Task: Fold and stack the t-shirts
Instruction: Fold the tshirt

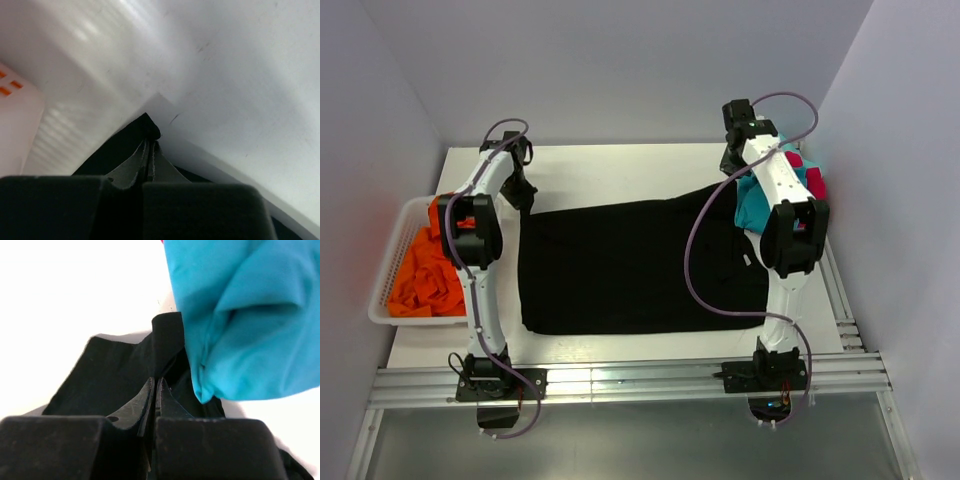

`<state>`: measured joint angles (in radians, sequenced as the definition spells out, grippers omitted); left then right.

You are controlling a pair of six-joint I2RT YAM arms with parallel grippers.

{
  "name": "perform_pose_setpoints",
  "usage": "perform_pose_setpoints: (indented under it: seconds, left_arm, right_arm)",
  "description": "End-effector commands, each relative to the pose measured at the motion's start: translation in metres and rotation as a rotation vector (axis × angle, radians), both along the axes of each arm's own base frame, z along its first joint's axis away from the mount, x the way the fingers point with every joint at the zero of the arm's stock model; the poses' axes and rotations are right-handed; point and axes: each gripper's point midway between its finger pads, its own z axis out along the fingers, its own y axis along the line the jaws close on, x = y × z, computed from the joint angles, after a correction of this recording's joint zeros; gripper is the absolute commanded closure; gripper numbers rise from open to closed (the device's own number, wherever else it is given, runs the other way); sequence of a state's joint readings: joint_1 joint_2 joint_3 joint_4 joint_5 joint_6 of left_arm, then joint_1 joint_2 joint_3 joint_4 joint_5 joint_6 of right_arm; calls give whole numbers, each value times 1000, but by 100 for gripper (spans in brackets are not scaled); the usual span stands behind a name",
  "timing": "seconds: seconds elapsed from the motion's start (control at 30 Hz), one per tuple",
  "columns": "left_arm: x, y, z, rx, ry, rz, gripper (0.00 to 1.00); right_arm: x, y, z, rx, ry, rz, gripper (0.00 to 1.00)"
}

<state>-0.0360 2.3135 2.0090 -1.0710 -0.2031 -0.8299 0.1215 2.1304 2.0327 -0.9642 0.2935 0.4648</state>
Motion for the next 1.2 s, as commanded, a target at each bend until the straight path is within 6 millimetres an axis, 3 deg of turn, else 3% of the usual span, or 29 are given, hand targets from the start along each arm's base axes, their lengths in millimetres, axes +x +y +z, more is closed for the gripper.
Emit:
perform_pose_setpoints:
  seconds: [0.0,0.33,0.37,0.53,0.57,0.63,0.67,0.73,0.77,0.83,0.87,0.9,0.97,1.0,1.03,1.07,1.1,1.17]
  left_arm:
    - [-6,-1,43,-7,-76,11,100]
    - [-41,0,67,8,-102,26,100]
    - [-48,-1,71,10,-106,23,100]
    - [-74,2,74,36,-101,14,100]
    - [-84,2,74,40,-96,10,100]
    - [-96,3,81,43,-116,10,100]
    - [-109,2,72,44,-90,7,100]
    - [-122,2,69,42,-85,7,100]
    - [-137,2,66,43,-80,12,100]
    - [-153,-1,68,36,-96,11,100]
    - [-170,-5,56,34,-63,11,100]
    - [-177,-8,54,32,-63,9,100]
    - [-200,-16,46,23,-48,1,84]
    - [-205,-19,43,16,-49,-3,67]
    - [-210,-21,45,14,-62,-6,29]
    - [-218,-23,39,15,-49,-12,9]
    - [-219,-24,39,11,-53,-18,1]
    - [-216,-23,43,22,-60,-23,1]
  right_arm:
    - [-13,-7,28,12,-56,-28,100]
    - [-54,-11,45,21,-77,-32,100]
    - [-61,-12,37,18,-53,-33,100]
    - [-97,-15,38,20,-24,-43,100]
    - [-109,-17,29,18,3,-45,100]
    - [-124,-15,35,51,-12,-56,100]
    - [-139,-15,23,60,26,-59,100]
    - [-159,-15,22,84,32,-90,100]
    - [-177,-13,5,93,83,-93,100]
    - [-198,-14,0,111,92,-122,100]
    - [-218,-16,-17,100,142,-133,100]
    - [-227,-18,-18,99,131,-152,100]
    - [-251,-27,-35,61,173,-182,100]
    - [-258,-29,-40,53,191,-197,97]
    - [-263,-30,-45,52,209,-201,83]
    - [-269,-32,-52,40,231,-211,44]
    - [-269,-32,-54,41,234,-212,12]
    - [-266,-32,-53,40,231,-211,8]
